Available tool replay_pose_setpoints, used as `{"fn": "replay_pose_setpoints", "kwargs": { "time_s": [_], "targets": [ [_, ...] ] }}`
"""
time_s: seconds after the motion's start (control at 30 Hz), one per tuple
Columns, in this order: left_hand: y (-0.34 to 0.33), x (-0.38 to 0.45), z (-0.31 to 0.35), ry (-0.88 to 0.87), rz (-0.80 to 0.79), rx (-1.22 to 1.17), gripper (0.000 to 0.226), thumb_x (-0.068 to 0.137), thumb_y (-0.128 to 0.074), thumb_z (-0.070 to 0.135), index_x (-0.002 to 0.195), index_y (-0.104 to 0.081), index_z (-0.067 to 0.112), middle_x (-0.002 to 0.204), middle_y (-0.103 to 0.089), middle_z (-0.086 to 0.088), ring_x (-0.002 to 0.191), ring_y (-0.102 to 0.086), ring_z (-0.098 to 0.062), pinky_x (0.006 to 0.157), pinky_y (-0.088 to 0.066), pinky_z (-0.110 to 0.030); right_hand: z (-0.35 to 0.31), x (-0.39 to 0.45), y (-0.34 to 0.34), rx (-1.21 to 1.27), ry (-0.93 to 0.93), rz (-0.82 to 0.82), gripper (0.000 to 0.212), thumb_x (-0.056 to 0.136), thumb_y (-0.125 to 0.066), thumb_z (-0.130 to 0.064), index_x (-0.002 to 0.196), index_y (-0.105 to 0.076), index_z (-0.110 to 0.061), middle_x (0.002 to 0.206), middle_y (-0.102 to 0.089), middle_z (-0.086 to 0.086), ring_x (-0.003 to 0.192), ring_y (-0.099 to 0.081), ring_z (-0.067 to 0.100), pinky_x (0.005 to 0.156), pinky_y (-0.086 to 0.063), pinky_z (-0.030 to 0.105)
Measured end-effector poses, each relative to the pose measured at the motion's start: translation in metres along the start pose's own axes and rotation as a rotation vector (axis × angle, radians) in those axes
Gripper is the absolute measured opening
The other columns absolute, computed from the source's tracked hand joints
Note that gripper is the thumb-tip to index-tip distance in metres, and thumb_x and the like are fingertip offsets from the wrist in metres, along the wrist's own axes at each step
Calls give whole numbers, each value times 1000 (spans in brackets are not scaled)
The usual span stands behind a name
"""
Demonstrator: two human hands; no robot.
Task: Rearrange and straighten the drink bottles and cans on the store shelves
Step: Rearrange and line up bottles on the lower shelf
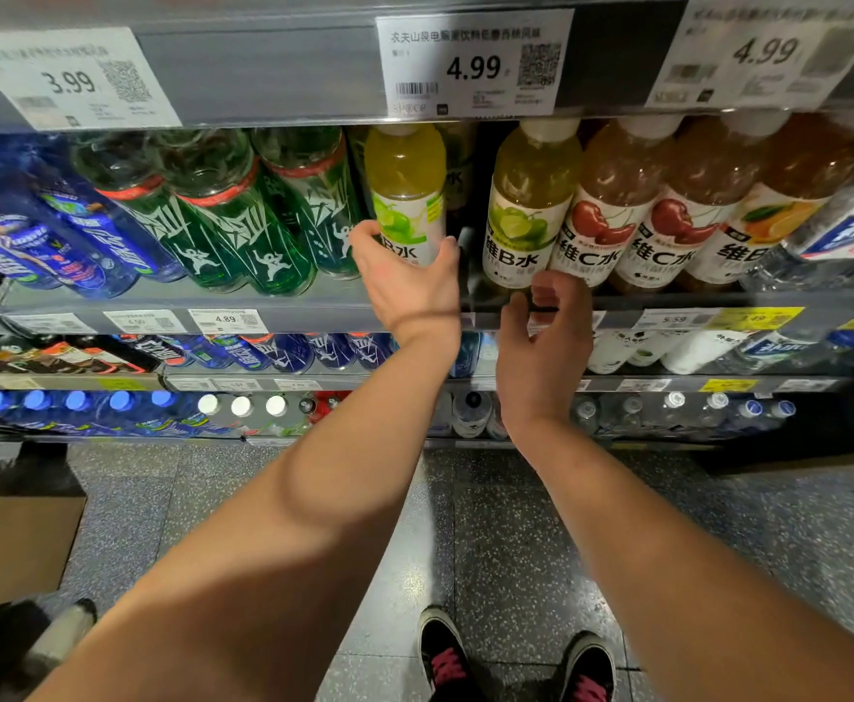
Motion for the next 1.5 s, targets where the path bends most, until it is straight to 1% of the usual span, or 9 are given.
{"fn": "replay_pose_setpoints", "kwargs": {
  "time_s": [0.1,0.23,0.4,0.63,0.9,1.03,1.1,1.33,1.5],
  "targets": [
    [-12,2,2,-14,-117,-27,58,70,-83,19,106,-38,16,82,-54,6,77,-53,-23,65,-32,-24,-3,8,-2,-10,0,2,26,91,-61,-11,116,-58,-5,110,-60,6,98,-56,14,82,-47,19],
    [-28,-2,12,-124,-272,-19,60,57,-79,33,108,-51,19,100,-65,-3,90,-63,-22,77,-51,-32,-6,14,-2,9,34,34,29,91,-61,-12,118,-57,-3,110,-60,8,93,-55,8,76,-46,13],
    [-32,-8,11,-204,-291,-1,72,63,-82,38,126,-54,17,115,-64,-3,108,-62,-23,91,-52,-44,0,13,-1,28,24,57,29,90,-60,-8,118,-59,-2,110,-61,11,93,-58,12,76,-47,17],
    [-15,-17,15,-222,-323,39,76,69,-84,30,135,-50,13,125,-61,-5,114,-60,-19,98,-50,-41,2,4,-3,39,-2,-20,26,90,-59,-11,114,-59,-1,106,-62,11,93,-60,22,77,-53,33],
    [99,7,-6,-190,30,53,59,81,-75,14,132,-48,5,125,-51,-6,118,-51,-20,101,-35,-12,-46,-40,-55,71,-25,-400,31,91,-65,-13,121,-59,-12,115,-58,-1,98,-49,0,89,-40,8],
    [136,43,-19,-128,161,67,74,81,-79,19,141,-39,2,139,-45,-13,131,-44,-27,112,-32,-29,-68,-44,-103,15,11,-469,43,92,-64,-22,131,-50,-13,126,-56,3,114,-55,15,98,-47,32],
    [133,60,-21,-126,130,60,79,80,-80,22,144,-38,2,142,-45,-12,134,-44,-25,110,-30,-21,-78,-39,-125,-16,37,-447,51,90,-62,-25,136,-47,-7,131,-55,12,120,-54,25,101,-47,40],
    [112,98,-41,-118,-20,15,78,76,-85,17,141,-45,1,132,-51,-10,126,-50,-24,107,-31,-20,-77,-21,-182,-108,-27,-398,69,90,-71,-21,146,-36,-1,146,-48,17,135,-46,27,113,-34,30],
    [121,99,-42,-191,-18,-31,67,74,-86,22,132,-56,8,122,-58,3,113,-54,-12,102,-42,-23,-73,-10,-185,-122,-24,-324,68,76,-80,-27,134,-49,-8,130,-60,11,123,-55,26,105,-46,44]
  ]
}}
Point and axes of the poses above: each hand's wrist, its own x-axis towards the middle knuckle, its own y-axis out of the back of the hand, z = x × y, the point moved 10 cm from there along x, towards the middle knuckle
